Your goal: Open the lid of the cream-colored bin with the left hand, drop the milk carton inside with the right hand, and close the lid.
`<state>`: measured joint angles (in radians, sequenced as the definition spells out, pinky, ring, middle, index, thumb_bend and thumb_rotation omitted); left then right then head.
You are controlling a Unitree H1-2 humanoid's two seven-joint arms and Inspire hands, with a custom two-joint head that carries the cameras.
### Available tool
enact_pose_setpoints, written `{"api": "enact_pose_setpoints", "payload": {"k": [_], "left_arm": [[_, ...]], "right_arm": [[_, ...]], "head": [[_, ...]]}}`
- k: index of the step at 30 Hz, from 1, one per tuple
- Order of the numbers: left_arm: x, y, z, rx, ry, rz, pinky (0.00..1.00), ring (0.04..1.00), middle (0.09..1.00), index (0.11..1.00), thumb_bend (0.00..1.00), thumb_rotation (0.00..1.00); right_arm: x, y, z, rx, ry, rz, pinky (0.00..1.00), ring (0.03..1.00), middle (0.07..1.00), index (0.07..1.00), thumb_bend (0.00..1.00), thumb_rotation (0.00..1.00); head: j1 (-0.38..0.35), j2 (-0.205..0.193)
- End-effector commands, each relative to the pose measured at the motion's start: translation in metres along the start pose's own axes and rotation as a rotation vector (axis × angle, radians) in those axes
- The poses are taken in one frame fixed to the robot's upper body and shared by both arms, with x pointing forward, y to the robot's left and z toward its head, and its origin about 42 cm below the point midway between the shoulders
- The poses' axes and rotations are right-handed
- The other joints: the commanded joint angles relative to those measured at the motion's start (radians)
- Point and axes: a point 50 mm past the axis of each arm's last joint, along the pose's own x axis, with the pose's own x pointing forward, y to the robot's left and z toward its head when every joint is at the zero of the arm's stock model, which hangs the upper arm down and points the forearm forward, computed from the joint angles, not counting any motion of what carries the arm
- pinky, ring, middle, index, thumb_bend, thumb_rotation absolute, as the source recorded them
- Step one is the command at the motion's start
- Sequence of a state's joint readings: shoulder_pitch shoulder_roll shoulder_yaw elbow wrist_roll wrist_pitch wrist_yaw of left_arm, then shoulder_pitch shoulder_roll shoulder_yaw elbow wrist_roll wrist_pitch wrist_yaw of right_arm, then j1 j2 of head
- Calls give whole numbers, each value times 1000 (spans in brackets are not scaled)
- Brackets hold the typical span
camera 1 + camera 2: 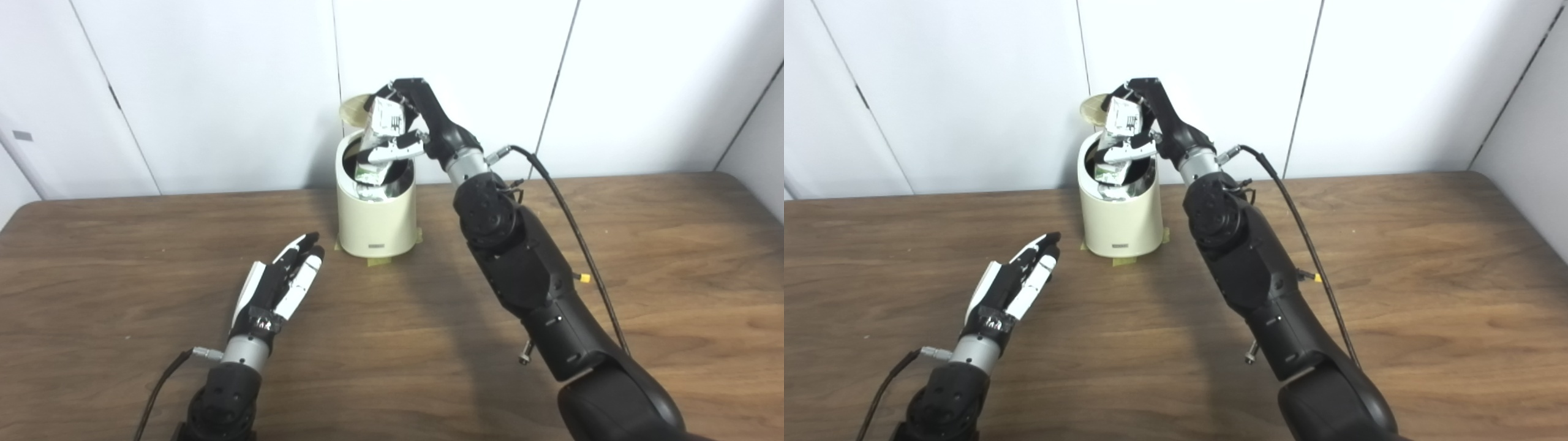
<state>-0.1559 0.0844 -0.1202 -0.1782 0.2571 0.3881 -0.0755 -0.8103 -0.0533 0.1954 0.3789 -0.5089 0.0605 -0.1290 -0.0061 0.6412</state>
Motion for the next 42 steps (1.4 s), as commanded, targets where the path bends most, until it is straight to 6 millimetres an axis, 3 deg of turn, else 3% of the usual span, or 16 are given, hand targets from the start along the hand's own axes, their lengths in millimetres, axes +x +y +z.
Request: {"api": "enact_pose_setpoints", "payload": {"k": [1,14,23,33,42], "left_arm": [[3,5,20,9,-69,20,860,929,947,922,483,852],[-1,7,27,-7,-67,-27,867,939,964,942,500,861],[-3,8,28,-6,-66,-44,897,955,975,945,498,867],[-5,8,28,-21,-65,-39,918,957,959,945,490,862],[-7,10,25,-21,-61,-33,928,967,964,945,484,874]], "right_arm": [[24,-19,38,19,-148,-91,382,405,508,492,518,0],[24,-12,39,60,-209,-179,362,419,507,479,502,0],[17,-10,31,-170,-432,-140,351,411,504,495,501,0],[11,-10,23,-269,-464,-97,321,401,508,512,497,0],[10,-9,21,-291,-474,-95,352,393,498,513,499,0]], "head": [[-1,2],[-6,4],[-9,4],[-14,14],[-15,16]]}}
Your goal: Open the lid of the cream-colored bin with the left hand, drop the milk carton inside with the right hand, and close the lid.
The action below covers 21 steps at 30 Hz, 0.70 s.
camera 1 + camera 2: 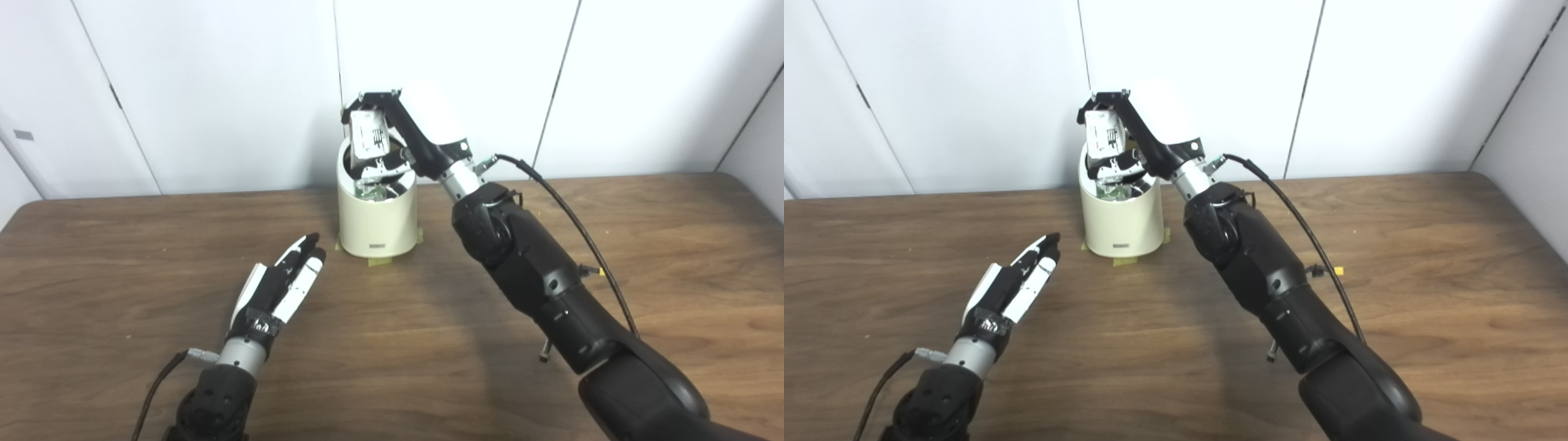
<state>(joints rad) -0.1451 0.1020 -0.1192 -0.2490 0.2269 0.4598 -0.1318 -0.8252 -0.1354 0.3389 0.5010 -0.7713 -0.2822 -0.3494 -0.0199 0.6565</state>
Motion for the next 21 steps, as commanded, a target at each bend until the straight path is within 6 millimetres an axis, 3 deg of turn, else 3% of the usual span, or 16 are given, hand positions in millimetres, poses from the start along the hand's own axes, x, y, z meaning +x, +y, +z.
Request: {"api": "enact_pose_setpoints", "payload": {"k": [1,19,21], "left_arm": [[1,4,17,0,-75,17,928,967,964,945,484,873],[1,6,15,-22,-83,25,925,957,956,942,488,845],[1,6,15,-24,-86,32,920,956,950,940,474,836]], "right_arm": [[27,-25,11,-4,-92,-95,353,394,498,513,499,0],[24,-16,10,-104,-101,-81,348,421,494,495,502,0],[24,-16,10,-136,-88,-63,468,525,519,474,519,0]], "head": [[-2,1],[-7,1],[-15,2]]}}
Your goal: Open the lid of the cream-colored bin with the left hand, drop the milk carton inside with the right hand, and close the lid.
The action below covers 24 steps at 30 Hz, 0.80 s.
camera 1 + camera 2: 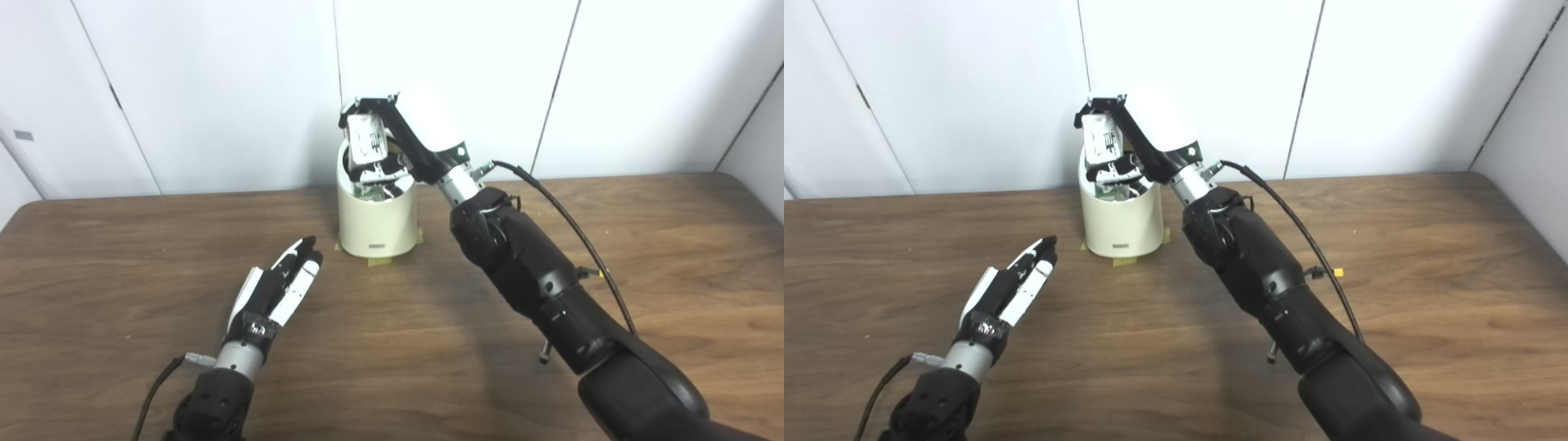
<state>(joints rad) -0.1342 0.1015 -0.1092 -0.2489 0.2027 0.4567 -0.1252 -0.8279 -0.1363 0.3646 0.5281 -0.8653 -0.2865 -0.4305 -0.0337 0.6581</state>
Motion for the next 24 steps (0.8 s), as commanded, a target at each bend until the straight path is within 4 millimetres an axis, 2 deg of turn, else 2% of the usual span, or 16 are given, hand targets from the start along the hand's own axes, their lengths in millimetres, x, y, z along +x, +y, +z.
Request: {"api": "enact_pose_setpoints", "payload": {"k": [1,2,5,8,15,16,17,20,24], "left_arm": [[3,4,19,0,-97,29,919,955,946,938,474,835],[3,4,19,2,-101,33,918,951,942,935,466,833],[3,4,19,7,-103,49,907,938,931,927,467,835],[3,5,20,11,-102,57,915,936,917,926,473,855],[3,5,18,11,-98,59,902,930,919,933,470,858],[4,6,17,11,-95,59,911,930,916,930,473,857],[4,6,17,10,-94,59,921,934,919,930,471,854],[4,6,15,2,-94,55,918,937,925,932,469,844],[3,7,15,1,-91,61,919,933,921,930,467,841]], "right_arm": [[27,-22,6,-61,-45,-35,496,562,527,471,522,0],[27,-21,6,-70,-44,-24,559,624,605,484,523,77],[26,-22,7,-95,-36,3,699,732,725,494,524,128],[27,-24,7,-127,-29,12,798,773,762,496,524,136],[27,-27,7,-180,-22,18,959,830,785,497,524,141],[26,-27,7,-187,-21,20,979,854,801,588,690,140],[26,-27,7,-191,-20,22,992,872,814,648,799,141],[25,-27,8,-207,-16,26,1000,892,823,694,877,153],[24,-26,7,-198,-18,20,1000,871,798,694,894,150]], "head": [[-4,0],[-5,1],[-7,0],[-7,0],[-10,2],[-12,2],[-12,2],[-13,4],[-14,5]]}}
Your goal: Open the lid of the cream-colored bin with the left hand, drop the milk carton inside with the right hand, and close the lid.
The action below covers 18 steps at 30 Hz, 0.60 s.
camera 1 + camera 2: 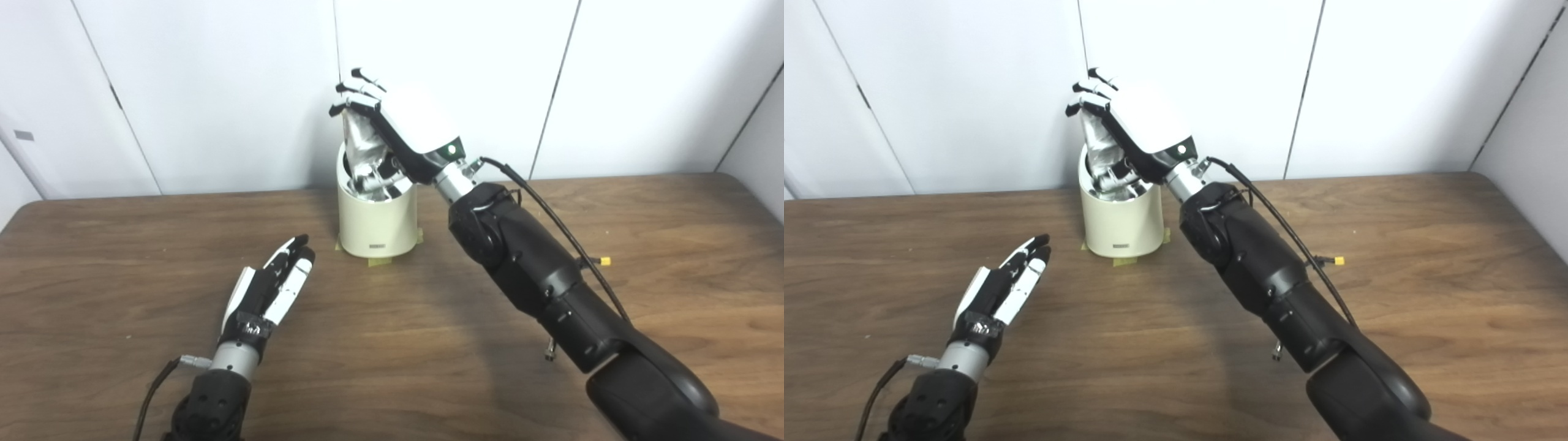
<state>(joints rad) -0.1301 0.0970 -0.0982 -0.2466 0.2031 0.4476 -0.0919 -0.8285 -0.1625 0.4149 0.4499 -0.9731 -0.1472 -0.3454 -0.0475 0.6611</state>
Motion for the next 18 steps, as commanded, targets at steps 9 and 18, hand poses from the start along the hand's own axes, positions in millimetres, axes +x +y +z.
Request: {"api": "enact_pose_setpoints", "payload": {"k": [9,18], "left_arm": [[4,5,16,14,-88,19,915,930,921,929,468,845],[3,6,16,24,-86,15,914,936,925,930,471,851]], "right_arm": [[17,-23,-1,-30,-10,-72,1000,864,780,677,861,133],[15,-22,-1,-39,0,-86,1000,852,770,673,865,140]], "head": [[-5,5],[-2,7]]}}
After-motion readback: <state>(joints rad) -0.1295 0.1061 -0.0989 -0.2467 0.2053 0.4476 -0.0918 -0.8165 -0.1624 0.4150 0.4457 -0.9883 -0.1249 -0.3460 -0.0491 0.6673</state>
